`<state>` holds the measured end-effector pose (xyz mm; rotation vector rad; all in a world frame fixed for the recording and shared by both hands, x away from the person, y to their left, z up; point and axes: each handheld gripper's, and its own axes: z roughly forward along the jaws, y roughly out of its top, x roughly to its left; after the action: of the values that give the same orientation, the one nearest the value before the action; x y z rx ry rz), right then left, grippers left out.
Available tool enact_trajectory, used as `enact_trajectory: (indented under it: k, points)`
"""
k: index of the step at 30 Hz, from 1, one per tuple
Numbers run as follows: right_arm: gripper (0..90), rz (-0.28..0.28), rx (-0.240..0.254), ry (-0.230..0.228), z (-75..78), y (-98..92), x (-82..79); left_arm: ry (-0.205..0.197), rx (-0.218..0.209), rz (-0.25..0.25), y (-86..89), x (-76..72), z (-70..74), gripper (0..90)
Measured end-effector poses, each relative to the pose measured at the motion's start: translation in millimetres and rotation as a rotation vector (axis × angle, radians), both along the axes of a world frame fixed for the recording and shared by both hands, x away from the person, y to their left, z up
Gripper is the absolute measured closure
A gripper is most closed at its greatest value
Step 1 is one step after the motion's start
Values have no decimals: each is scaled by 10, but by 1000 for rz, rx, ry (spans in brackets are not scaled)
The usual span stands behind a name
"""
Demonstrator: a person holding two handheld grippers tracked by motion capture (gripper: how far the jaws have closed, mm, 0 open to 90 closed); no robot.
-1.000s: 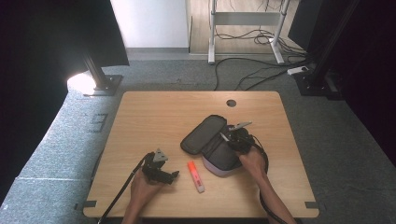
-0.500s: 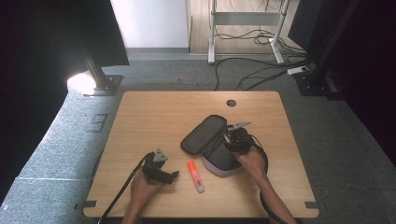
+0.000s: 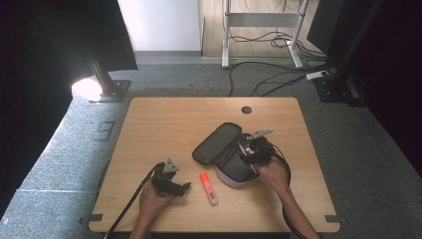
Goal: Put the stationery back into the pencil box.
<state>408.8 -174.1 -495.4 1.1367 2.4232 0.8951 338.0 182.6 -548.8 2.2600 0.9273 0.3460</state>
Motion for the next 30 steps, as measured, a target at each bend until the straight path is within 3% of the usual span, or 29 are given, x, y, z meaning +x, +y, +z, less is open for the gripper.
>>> enact_trajectory:
  k: [8, 13, 22, 30]
  points:
    - [138, -15, 6, -28, 35, -84, -75, 0, 0, 0, 0, 0, 0, 27]
    - [124, -13, -3, -41, 64, -116, -129, 1, -1, 0, -1, 0, 0, 27]
    - [2, 10, -9, -59, 118, -165, -235, 0, 0, 0, 0, 0, 0, 27]
    - [0, 17, -9, -86, 139, -247, -330, 1, -1, -2, 1, 1, 0, 27]
